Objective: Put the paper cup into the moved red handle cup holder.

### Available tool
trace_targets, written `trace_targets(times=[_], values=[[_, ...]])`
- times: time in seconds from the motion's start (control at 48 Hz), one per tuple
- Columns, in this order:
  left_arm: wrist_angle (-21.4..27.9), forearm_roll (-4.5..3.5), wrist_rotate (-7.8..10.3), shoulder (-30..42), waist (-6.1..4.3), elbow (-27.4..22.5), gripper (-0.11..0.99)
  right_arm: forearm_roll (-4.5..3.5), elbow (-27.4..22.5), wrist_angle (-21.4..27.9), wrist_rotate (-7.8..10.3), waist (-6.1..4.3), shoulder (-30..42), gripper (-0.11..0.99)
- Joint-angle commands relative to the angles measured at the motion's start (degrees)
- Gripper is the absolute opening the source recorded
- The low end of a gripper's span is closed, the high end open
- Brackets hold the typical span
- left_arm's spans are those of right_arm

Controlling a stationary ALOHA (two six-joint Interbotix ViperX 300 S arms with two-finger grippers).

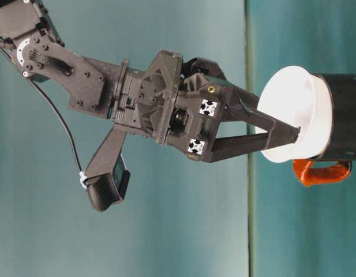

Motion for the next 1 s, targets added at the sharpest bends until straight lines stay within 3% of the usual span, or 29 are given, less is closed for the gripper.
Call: trace_targets(times=[0.0, 0.271, 0.5, 0.708, 0.979], values=[[-0.4, 0.18, -0.18, -0.4, -0.09, -0.6, 0.91, -0.18, -1.2, 0.4, -0.53, 0.18, -2.0, 0.72], [-0.3, 0.18, -0.18, -0.9, -0.09, -0.6, 0.91, -1.93, -4.2, 5.4, -1.05, -0.26, -8.7, 0.72], [-0.2, 0.18, -0.18, -1.8, -0.09, -0.2, 0.91, -1.93, -5.1, 6.9, -2.99, 0.18, -14.4, 0.72], [0.1, 0.18, -0.26, -3.2, -0.09, 0.3, 0.91, -1.85, -4.5, 8.0, -5.71, 1.32, -17.4, 0.72], [0.4, 0.18, -0.26, -3.8, -0.09, 0.5, 0.91, -1.85, -2.1, 8.3, -7.12, 1.41, -19.9, 0.72]])
